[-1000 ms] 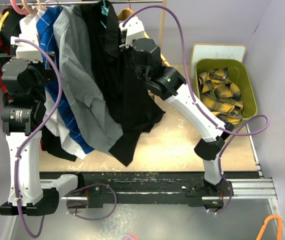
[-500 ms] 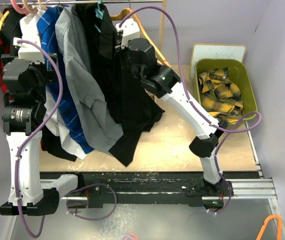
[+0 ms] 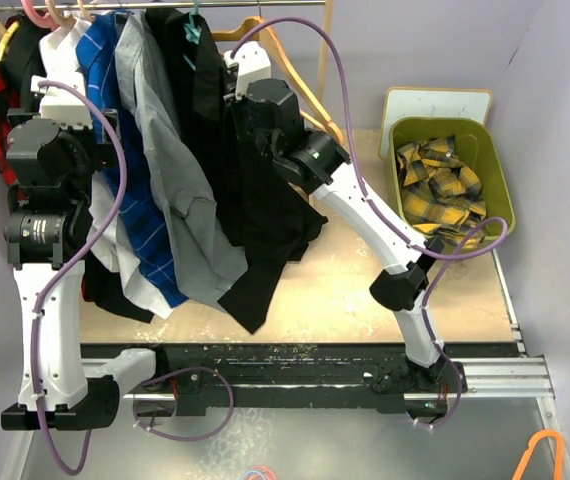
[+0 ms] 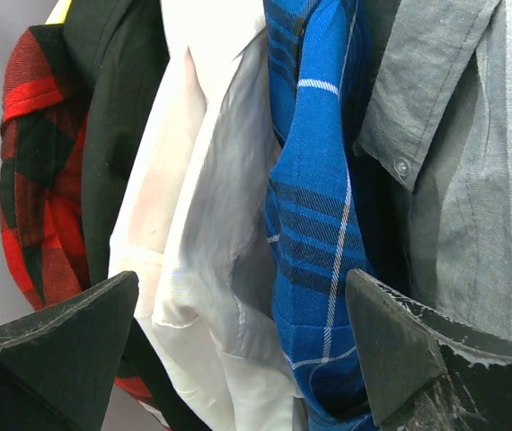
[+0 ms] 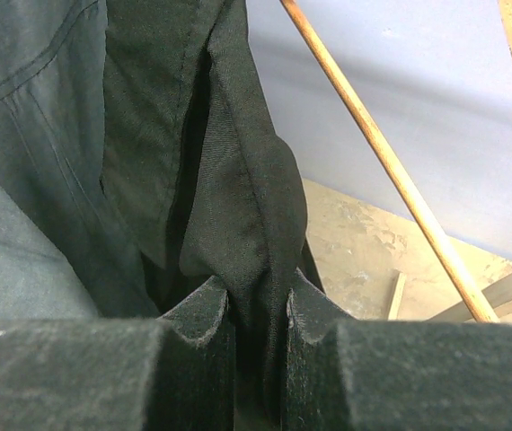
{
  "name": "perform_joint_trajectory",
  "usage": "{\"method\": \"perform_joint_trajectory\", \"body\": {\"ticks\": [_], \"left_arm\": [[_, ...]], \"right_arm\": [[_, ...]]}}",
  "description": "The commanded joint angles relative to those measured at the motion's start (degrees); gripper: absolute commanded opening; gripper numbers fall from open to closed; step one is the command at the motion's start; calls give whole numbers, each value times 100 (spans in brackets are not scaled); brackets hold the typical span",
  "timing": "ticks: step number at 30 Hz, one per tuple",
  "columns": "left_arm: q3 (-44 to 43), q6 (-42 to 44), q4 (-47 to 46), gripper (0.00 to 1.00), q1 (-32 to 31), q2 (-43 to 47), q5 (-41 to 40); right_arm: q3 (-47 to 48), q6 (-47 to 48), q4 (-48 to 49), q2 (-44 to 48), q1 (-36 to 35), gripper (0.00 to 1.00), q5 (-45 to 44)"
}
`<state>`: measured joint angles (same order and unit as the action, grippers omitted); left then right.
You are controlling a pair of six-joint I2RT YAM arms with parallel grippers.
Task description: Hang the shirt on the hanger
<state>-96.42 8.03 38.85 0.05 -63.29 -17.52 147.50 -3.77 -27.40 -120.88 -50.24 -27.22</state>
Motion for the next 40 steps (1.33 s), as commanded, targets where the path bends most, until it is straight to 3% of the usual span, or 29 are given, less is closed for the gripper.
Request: {"method": "perform_joint_trajectory", "body": {"ticks": [1, 10, 11, 15, 18, 20, 24, 29, 32, 37, 40], "left_arm": [[29, -152, -74, 100, 120, 45, 200], [-180, -105, 262, 100, 354, 105, 806], [-260, -82, 352, 100, 373, 106, 910], [-1132, 111, 1096, 100, 381, -81, 1585], [-1841, 296, 1582, 100, 381, -193, 2122], [-2344, 369, 1906, 100, 375, -260, 2337], [-3072, 448, 2261, 100, 373, -278, 2862], [-2958, 406, 2298, 100, 394, -141, 3600], [-2547, 363, 2399, 100, 440, -71, 3640], [-2008, 781, 2247, 100, 625, 406, 3763], [-1809, 679, 2038, 100, 719, 583, 3385]], "right_arm": [[-135, -174, 520, 255, -5, 0, 114], [-177, -323, 416, 256, -162, 0, 653], [-165, -326, 395, 230, -168, 5, 721], [-567, -249, 684, 477, -179, 52, 1248], [-1789, -177, 1534, 1349, -179, 82, 2261], [-2878, -337, 2463, 2071, -130, 87, 3541], [-4062, -756, 3622, 2913, 40, 91, 5052], [-4666, -783, 4099, 3437, 58, 98, 5634], [-4878, -802, 3956, 3724, 58, 100, 5293], [-5902, -730, 3892, 4813, 58, 100, 3812], [-6496, -716, 3592, 5456, 57, 100, 3237]]}}
